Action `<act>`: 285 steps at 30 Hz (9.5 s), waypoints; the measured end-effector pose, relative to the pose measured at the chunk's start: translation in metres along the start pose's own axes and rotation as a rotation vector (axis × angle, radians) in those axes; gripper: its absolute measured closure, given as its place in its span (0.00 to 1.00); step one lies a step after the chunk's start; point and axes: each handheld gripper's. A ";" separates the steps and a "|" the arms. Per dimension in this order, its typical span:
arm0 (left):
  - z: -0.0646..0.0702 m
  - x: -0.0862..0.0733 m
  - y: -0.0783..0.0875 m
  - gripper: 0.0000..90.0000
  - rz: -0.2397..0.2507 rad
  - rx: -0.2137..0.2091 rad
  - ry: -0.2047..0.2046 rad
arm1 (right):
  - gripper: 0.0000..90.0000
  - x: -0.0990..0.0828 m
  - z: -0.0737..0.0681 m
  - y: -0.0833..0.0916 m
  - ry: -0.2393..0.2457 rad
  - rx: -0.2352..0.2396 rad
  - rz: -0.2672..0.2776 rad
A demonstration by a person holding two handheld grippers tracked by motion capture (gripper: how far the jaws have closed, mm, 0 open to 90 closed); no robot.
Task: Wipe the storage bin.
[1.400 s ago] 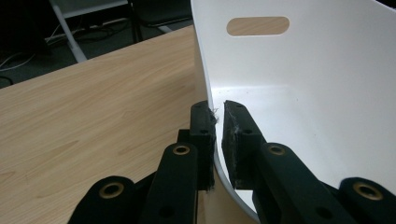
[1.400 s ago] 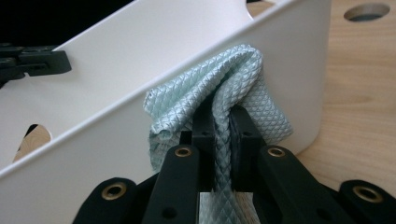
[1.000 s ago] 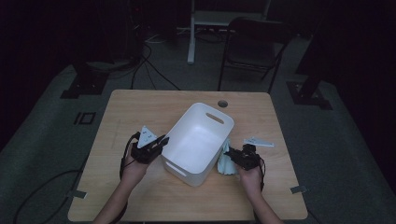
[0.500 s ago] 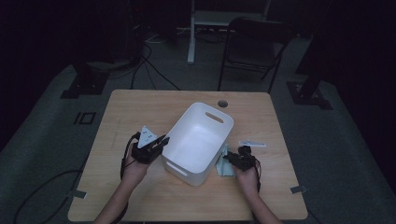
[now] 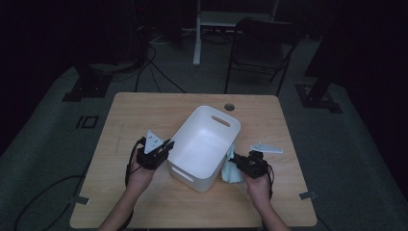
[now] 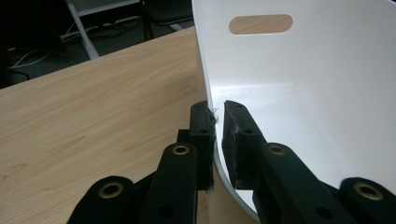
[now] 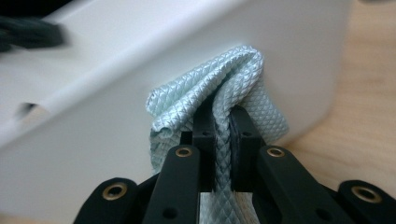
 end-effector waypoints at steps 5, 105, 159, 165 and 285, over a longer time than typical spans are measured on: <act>0.001 0.000 -0.001 0.91 0.002 -0.007 0.002 | 0.92 0.002 -0.004 0.005 -0.009 0.007 0.028; 0.020 -0.001 -0.005 0.88 0.028 0.044 0.016 | 0.92 -0.024 -0.030 0.019 0.069 0.042 -0.028; 0.023 -0.001 -0.006 0.84 0.025 0.058 0.025 | 0.91 -0.050 -0.036 0.003 0.020 -0.004 -0.090; 0.022 -0.001 -0.006 0.84 0.027 0.054 0.036 | 0.91 -0.057 -0.021 -0.014 -0.022 -0.035 -0.137; -0.029 -0.056 0.077 0.20 0.100 -0.113 0.104 | 0.20 -0.020 0.085 0.037 0.040 -0.198 0.025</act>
Point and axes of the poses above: each handheld gripper's, and its own axes: y roughly backward along the jaws, x roughly out of its top, z roughly to its right, and after that the axes turned 5 degrees about -x, right-handed
